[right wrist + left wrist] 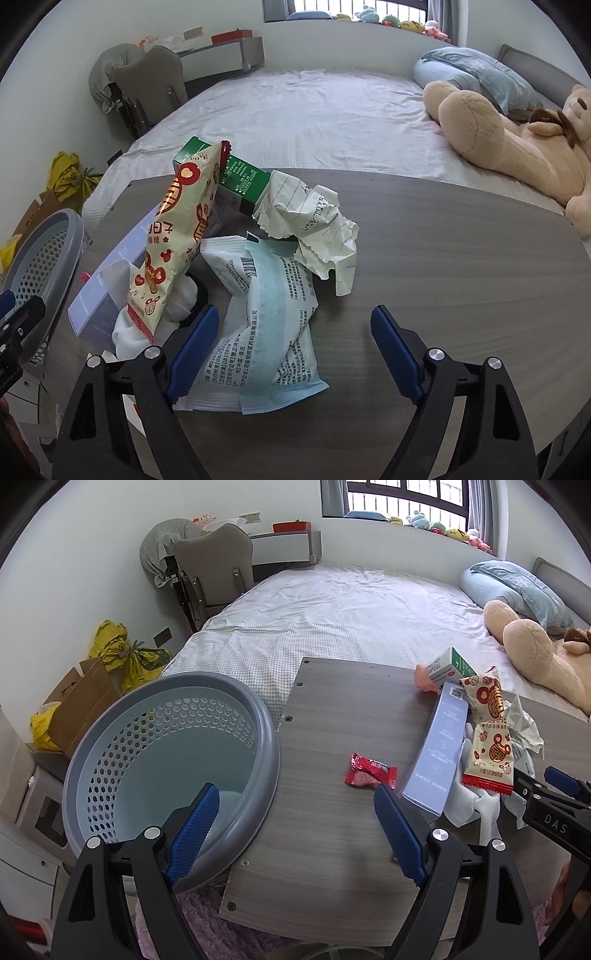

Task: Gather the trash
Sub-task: 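Reach the right gripper to the blue-white mask packet and close on it, then lift the mask packet with the right gripper while the left gripper grasps the lavender box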

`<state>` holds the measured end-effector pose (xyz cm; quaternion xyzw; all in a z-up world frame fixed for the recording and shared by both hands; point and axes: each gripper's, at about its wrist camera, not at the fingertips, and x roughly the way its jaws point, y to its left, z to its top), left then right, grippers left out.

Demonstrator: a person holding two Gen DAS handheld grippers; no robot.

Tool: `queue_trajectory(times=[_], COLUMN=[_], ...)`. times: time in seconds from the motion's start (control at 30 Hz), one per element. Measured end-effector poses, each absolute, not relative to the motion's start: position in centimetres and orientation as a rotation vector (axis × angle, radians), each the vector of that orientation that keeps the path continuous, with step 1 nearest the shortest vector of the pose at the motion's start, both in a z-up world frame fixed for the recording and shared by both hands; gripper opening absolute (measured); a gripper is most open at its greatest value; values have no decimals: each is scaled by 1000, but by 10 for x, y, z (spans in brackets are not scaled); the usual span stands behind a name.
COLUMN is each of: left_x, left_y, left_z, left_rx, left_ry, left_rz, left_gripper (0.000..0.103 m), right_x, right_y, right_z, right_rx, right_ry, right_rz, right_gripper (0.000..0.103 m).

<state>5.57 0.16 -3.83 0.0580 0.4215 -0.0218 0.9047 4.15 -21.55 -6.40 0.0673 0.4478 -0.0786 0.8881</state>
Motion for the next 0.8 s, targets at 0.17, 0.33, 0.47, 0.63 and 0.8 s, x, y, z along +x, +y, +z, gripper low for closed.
queue_trajectory(times=[0.17, 0.33, 0.47, 0.63, 0.8], left_x=[53, 51, 48, 43, 41], left_y=[2, 0, -1, -5, -12], left_z=[-37, -37, -35, -31, -27], left_rx=[123, 123, 126, 128, 121], left_ry=[869, 874, 868, 858, 855], left_rz=[-42, -51, -59, -72, -94], left_gripper=[82, 82, 82, 82, 82], right_x=[46, 44, 37, 20, -1], right_y=[-213, -211, -213, -221, -238], right_z=[-69, -69, -63, -57, -51], right_rx=[131, 139, 177, 202, 232], right_ry=[952, 958, 933, 914, 893], right_rz=[-152, -123, -105, -107, -133], right_gripper=[66, 46, 43, 42, 42])
